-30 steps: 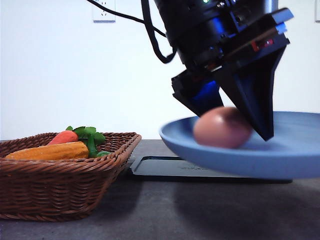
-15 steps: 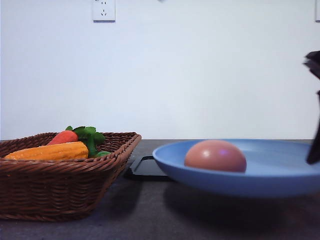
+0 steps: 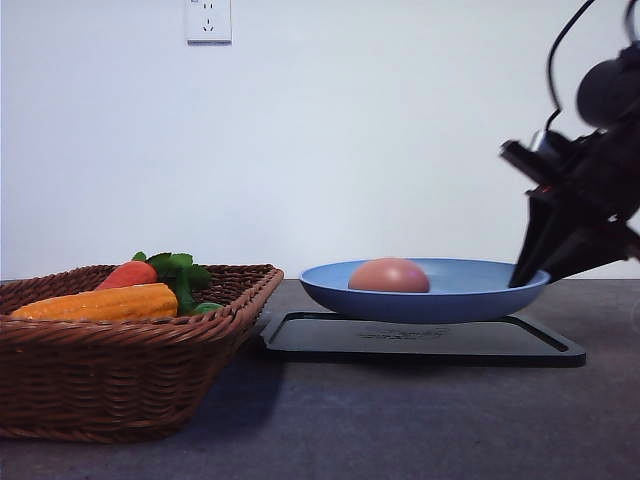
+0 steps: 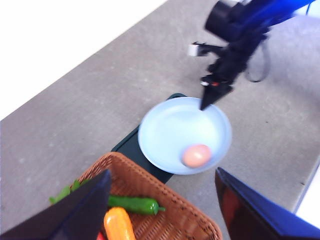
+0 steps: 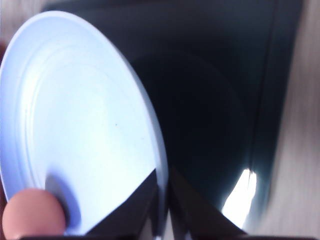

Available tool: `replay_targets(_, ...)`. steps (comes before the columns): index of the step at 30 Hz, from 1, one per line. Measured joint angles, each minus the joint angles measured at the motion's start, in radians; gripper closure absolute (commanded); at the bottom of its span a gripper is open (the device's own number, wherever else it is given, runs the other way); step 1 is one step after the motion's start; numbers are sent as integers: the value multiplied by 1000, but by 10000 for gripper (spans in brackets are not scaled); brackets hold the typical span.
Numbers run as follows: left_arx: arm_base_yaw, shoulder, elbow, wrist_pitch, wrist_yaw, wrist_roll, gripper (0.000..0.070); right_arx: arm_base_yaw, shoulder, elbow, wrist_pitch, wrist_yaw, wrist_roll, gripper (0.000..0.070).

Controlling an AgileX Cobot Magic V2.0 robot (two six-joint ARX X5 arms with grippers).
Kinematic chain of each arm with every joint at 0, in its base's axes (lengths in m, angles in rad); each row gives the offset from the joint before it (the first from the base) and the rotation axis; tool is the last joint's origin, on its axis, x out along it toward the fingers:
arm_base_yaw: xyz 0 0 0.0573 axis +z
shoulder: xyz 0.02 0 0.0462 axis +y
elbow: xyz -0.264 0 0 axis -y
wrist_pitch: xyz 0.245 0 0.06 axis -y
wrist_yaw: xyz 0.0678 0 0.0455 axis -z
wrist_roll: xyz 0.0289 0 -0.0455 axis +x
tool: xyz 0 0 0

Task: Transfer egg from basket to plate and serve

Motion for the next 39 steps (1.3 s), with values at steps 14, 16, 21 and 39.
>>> replay_targets(14,0,-20,0,-57,-2,-28,275,0,187,121,13,12,-1,422)
replay_targets(16,0,-14,0,-57,-2,-28,275,0,187,123,15,10,-1,421)
replay_targets(21,0,3,0,-57,-2,-28,275,-8,187,134,7,8,-13,421)
replay_targets(39,145,326,0,-15,-221,0,700,-117,-147,260,-357,63,-133,700)
